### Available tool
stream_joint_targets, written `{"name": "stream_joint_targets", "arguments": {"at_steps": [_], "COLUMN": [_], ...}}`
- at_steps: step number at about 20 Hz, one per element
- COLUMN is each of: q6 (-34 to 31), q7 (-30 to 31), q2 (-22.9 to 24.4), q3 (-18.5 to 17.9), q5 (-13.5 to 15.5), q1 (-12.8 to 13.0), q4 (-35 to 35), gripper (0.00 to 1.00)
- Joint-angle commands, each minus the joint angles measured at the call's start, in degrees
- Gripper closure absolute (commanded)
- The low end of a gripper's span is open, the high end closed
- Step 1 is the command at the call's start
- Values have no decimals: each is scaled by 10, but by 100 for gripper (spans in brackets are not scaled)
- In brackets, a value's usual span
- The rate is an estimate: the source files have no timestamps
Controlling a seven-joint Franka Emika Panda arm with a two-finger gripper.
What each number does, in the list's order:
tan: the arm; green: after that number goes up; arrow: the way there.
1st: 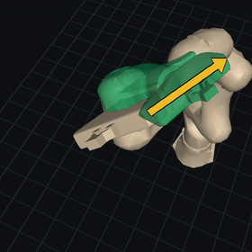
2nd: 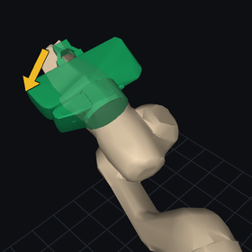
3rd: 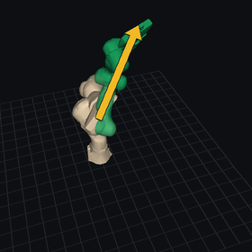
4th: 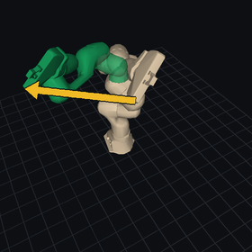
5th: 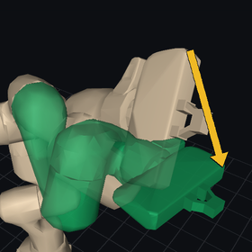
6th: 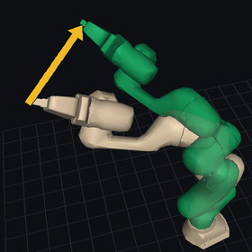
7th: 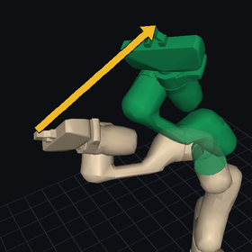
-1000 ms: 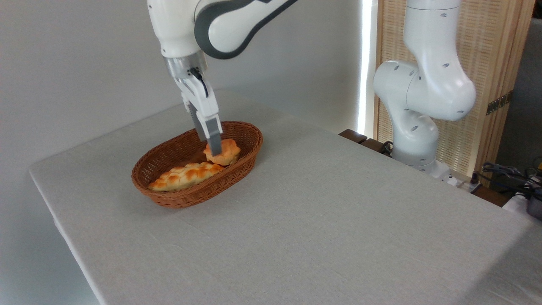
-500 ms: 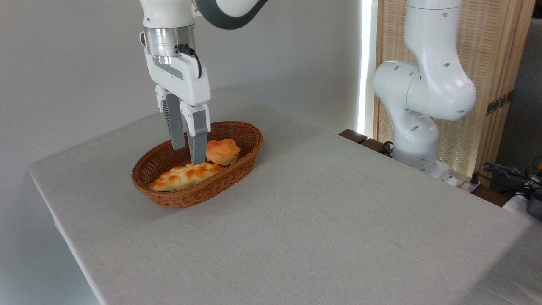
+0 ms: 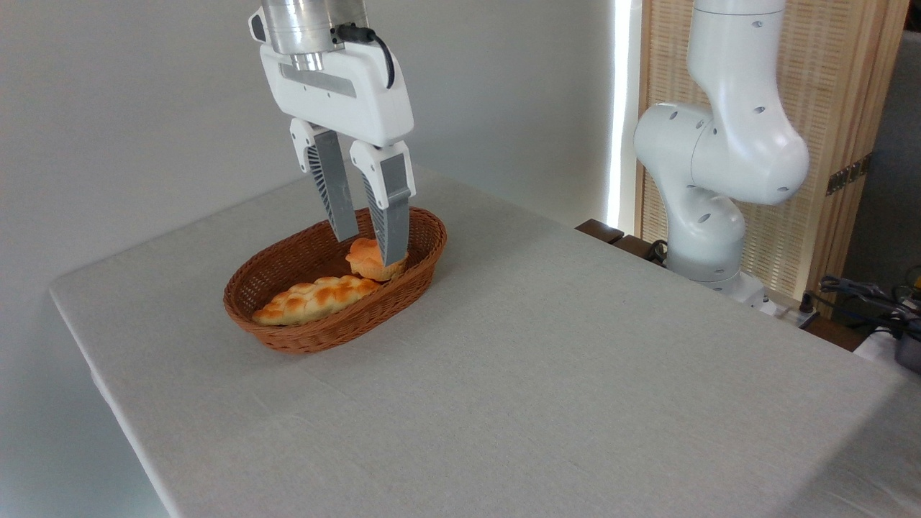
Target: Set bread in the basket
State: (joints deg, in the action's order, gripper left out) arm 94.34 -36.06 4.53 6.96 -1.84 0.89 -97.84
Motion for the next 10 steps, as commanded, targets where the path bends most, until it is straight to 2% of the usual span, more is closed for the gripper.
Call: {"name": "stream_joint_targets", "arguments": {"at_steps": [1, 6, 10], "q6": [-41, -56, -56], "q7": [-10, -47, -44], "q2": [-22, -22, -29], "q3": [-8, -44, -48], "q5": [10, 12, 12], "q1": [6, 8, 11], "q4": [39, 41, 61], "gripper": [0, 0, 0]}}
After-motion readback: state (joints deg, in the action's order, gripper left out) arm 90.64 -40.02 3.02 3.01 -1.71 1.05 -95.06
